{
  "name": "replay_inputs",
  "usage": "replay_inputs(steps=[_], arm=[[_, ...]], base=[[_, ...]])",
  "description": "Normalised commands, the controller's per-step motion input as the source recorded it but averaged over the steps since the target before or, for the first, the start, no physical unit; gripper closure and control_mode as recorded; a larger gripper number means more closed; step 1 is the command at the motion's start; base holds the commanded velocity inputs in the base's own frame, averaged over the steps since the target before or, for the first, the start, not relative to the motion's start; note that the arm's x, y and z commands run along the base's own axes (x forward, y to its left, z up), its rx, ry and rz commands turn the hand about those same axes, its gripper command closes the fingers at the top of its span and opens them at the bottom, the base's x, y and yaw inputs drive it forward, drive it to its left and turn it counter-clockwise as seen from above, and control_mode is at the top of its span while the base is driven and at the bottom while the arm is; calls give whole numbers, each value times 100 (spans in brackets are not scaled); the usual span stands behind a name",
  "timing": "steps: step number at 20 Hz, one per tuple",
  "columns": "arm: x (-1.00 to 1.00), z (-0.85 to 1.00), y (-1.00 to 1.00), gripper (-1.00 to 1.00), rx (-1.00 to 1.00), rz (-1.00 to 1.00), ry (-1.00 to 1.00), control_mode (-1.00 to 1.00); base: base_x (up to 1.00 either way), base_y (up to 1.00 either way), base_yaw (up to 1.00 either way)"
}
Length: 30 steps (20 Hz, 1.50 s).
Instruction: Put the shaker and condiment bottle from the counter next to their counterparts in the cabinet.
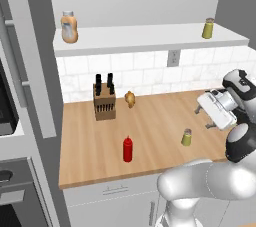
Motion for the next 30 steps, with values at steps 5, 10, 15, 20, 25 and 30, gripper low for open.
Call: replay_inputs(steps=[5,10,15,20,25,30], arm=[[-2,-39,20,-100,0,0,1,-100],[0,-15,5,-100,0,0,0,-100],[0,-32,26,-100,0,-3,0,-100],[0,-12,15,-100,0,-6,-1,-100],[0,-3,0,-100,0,-16,-12,-100],[2,-13,3,-100,0,-9,-4,-100]], base=[[0,0,0],[0,0,0],[0,0,0],[0,0,0],[0,0,0],[0,0,0]])
